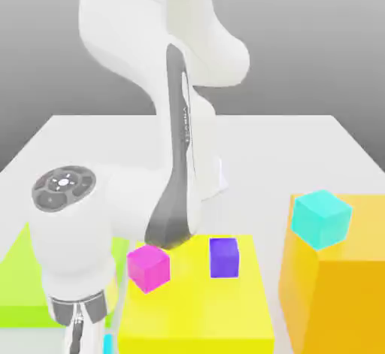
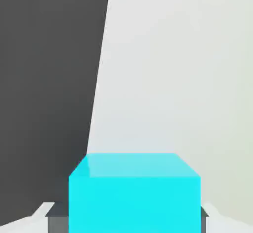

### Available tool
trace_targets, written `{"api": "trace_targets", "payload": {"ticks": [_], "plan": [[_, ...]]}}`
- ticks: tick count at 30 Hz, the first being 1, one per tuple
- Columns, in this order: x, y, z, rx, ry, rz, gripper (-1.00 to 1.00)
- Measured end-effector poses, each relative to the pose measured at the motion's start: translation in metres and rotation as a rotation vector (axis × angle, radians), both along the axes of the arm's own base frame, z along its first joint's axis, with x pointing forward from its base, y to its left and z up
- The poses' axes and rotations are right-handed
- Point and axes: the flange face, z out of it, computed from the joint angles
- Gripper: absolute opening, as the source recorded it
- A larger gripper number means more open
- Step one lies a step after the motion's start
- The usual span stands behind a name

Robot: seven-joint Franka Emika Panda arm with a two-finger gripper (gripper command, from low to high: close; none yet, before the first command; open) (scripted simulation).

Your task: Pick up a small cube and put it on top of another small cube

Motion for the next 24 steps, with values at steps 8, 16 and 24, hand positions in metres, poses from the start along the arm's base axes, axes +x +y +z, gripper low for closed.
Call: {"api": "trace_targets", "payload": {"ticks": [8, 16, 24], "plan": [[-0.023, 0.019, 0.092, 0.011, -0.005, 0.169, -1.00], [-0.077, 0.055, 0.154, 0.011, -0.007, 0.497, -1.00], [-0.111, 0.069, 0.128, -0.001, 0.001, 0.671, -1.00]]}}
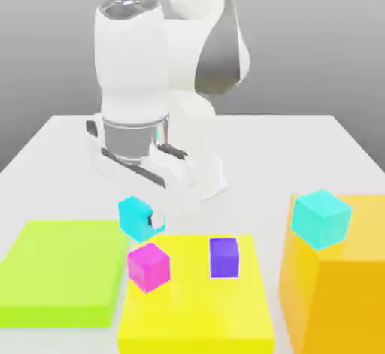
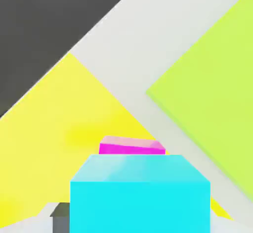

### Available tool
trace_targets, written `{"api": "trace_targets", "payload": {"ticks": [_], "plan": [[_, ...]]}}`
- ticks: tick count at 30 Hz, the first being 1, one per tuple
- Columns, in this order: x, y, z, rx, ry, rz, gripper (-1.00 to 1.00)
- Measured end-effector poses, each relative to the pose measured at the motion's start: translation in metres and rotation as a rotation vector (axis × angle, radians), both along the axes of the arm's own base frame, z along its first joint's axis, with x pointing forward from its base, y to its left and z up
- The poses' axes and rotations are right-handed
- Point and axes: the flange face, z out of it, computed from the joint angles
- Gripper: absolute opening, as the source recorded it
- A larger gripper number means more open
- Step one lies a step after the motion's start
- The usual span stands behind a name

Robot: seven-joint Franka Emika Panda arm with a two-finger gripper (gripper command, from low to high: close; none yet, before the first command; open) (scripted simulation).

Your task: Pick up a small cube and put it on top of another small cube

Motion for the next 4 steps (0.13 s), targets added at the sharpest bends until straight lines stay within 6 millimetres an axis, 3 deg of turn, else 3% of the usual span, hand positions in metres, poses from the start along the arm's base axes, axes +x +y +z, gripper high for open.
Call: {"api": "trace_targets", "payload": {"ticks": [1, 4], "plan": [[-0.0008, 0.0004, -0.0105, 0.000, 0.000, 0.001, 1.00], [-0.0008, 0.0004, -0.0105, 0.000, 0.000, 0.001, 1.00]]}}
